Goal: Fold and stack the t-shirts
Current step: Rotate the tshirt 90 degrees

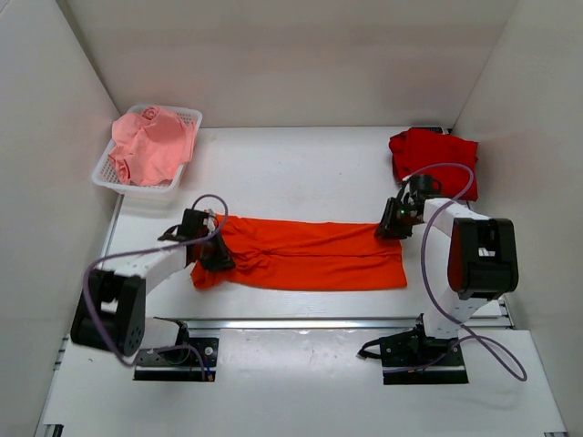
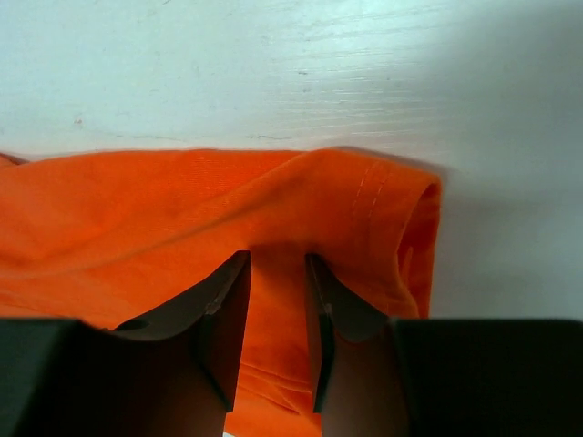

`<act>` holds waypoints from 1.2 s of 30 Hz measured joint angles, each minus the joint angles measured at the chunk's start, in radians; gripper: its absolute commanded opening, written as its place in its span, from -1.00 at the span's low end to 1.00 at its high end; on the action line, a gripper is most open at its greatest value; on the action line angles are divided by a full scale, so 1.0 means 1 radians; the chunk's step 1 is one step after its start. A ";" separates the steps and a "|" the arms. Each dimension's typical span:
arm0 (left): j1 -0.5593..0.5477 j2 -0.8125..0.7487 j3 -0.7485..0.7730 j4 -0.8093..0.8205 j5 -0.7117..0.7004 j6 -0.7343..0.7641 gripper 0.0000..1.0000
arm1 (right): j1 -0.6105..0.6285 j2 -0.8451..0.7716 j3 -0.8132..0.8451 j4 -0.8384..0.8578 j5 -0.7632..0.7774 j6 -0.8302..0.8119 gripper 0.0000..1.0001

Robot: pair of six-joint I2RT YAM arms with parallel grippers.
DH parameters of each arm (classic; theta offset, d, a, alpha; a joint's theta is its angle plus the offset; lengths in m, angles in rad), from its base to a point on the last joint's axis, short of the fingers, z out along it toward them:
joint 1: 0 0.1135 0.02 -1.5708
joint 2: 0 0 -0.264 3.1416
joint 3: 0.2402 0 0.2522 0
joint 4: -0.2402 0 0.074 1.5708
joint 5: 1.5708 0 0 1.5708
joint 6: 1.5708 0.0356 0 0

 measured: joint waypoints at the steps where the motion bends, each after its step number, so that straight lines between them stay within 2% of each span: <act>1: -0.005 0.066 0.050 0.014 -0.013 0.000 -0.40 | 0.005 -0.001 -0.001 0.000 0.011 0.018 -0.45; 4: -0.016 0.279 0.244 0.022 -0.028 0.002 -0.44 | 0.038 -0.030 -0.027 0.005 0.064 0.071 -0.45; 10: -0.039 0.721 0.797 -0.009 -0.021 0.031 -0.47 | 0.191 -0.159 -0.163 0.011 0.119 0.214 -0.45; 14: -0.061 1.054 1.348 -0.163 0.001 0.064 -0.52 | 0.360 -0.233 -0.252 0.067 0.130 0.358 -0.46; 18: -0.089 1.442 2.011 -0.341 0.069 0.057 -0.51 | 0.595 -0.243 -0.316 0.219 0.118 0.543 -0.44; 19: -0.095 1.518 2.123 -0.351 0.091 0.046 -0.50 | 0.642 -0.231 -0.318 0.248 0.115 0.575 -0.44; 21: -0.100 1.539 2.124 -0.317 0.152 0.012 -0.48 | 0.721 -0.190 -0.301 0.293 0.106 0.627 -0.43; 23: -0.100 1.468 1.984 -0.267 0.181 -0.005 -0.46 | 0.764 -0.143 -0.269 0.327 0.089 0.657 -0.40; 25: -0.097 1.434 1.929 -0.261 0.192 -0.014 -0.44 | 0.783 -0.115 -0.260 0.362 0.067 0.668 -0.36; 27: -0.091 1.449 1.968 -0.284 0.206 -0.020 -0.38 | 0.789 -0.101 -0.251 0.377 0.051 0.664 -0.35; 30: -0.076 1.508 2.127 -0.332 0.235 -0.044 -0.33 | 0.803 -0.091 -0.220 0.349 0.063 0.637 -0.33; 33: -0.045 1.477 2.152 -0.324 0.270 -0.075 -0.29 | 0.822 -0.108 -0.214 0.322 0.107 0.620 -0.32; 36: -0.010 1.309 1.961 -0.272 0.285 -0.088 -0.21 | 0.839 -0.189 -0.257 0.267 0.187 0.618 -0.30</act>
